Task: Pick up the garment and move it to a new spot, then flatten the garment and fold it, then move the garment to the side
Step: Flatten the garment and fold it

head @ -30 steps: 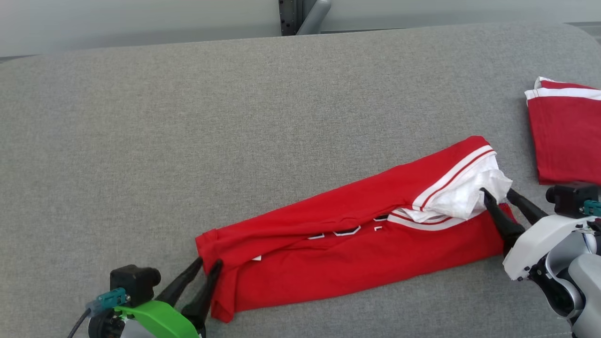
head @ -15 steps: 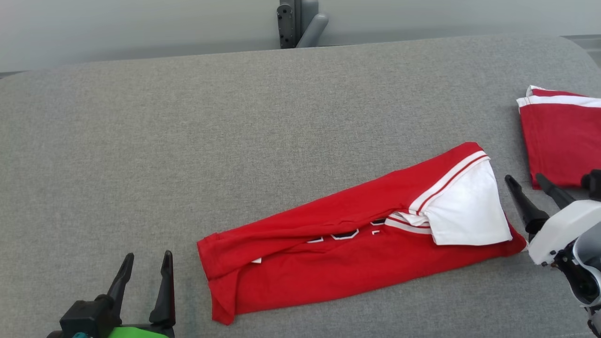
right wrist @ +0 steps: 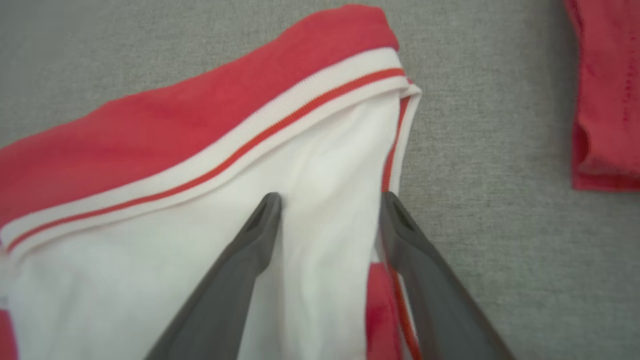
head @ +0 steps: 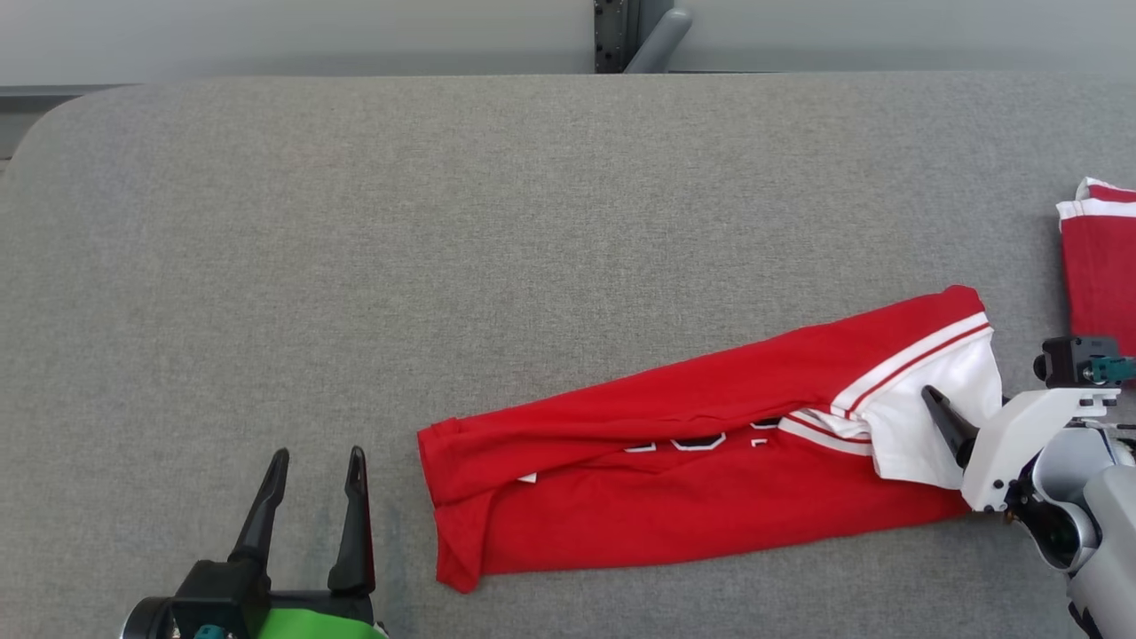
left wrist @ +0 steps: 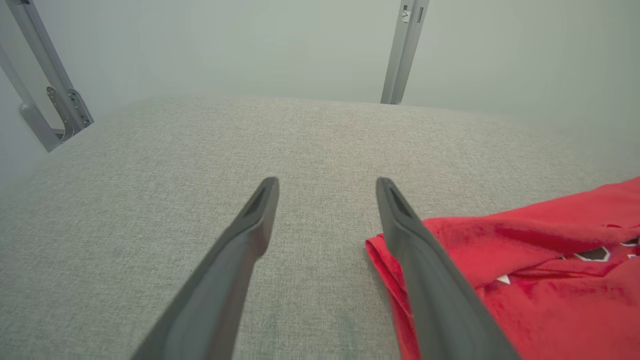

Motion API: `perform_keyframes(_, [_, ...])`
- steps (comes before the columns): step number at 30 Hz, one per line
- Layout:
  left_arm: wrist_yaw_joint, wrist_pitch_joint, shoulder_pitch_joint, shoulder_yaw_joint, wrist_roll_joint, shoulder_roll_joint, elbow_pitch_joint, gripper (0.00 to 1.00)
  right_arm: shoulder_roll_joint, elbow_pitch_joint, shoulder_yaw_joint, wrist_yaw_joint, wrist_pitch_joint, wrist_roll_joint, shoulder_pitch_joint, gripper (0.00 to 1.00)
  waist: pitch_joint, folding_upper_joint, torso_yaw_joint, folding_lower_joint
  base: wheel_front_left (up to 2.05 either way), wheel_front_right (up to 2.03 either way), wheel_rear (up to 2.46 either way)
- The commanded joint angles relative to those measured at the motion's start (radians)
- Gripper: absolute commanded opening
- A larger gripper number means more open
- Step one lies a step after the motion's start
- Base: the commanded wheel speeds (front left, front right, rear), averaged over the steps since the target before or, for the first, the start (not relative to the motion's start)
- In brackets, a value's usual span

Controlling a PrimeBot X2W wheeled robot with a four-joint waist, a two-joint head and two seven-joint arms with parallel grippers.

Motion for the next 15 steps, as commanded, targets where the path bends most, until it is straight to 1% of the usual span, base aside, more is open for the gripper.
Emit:
perform_keyframes(1, [-0.014,-0.005,0.014,0.012,0.018,-0.011,0.004,1.00,-0.004,0.018,0.002,-0.001,0.010,-0.011,-0.013,1.00,0.010,0.0033,0.014,0.0000,0.00,0.00,0.00])
perform_keyframes(3, [-0.038,-0.005,0.023,0.038,0.043,-0.037,0.016,1.00,0.004,0.051,0.007,-0.001,0.031,0.003,-0.010,1.00,0.012,0.0033,0.019,0.0000,0.00,0.00,0.00])
perform_keyframes(7, [-0.083,-0.004,0.037,0.078,0.079,-0.080,0.041,1.00,0.000,0.099,0.023,-0.001,0.069,0.020,-0.008,1.00,0.009,0.0033,0.024,0.0000,0.00,0.00,0.00])
perform_keyframes(10, [-0.113,-0.004,0.043,0.106,0.106,-0.109,0.058,1.00,-0.014,0.112,0.020,-0.002,0.072,0.031,-0.017,1.00,0.007,0.0033,0.024,0.0000,0.00,0.00,0.00])
perform_keyframes(11, [-0.130,-0.004,0.046,0.126,0.120,-0.124,0.065,1.00,-0.027,0.114,0.022,-0.003,0.074,0.034,-0.020,1.00,0.005,0.0033,0.023,0.0000,0.00,0.00,0.00])
perform_keyframes(15, [-0.160,-0.004,0.053,0.160,0.142,-0.148,0.078,1.00,-0.039,0.107,0.024,-0.002,0.074,0.040,-0.024,1.00,0.002,0.0033,0.017,0.0000,0.00,0.00,0.00])
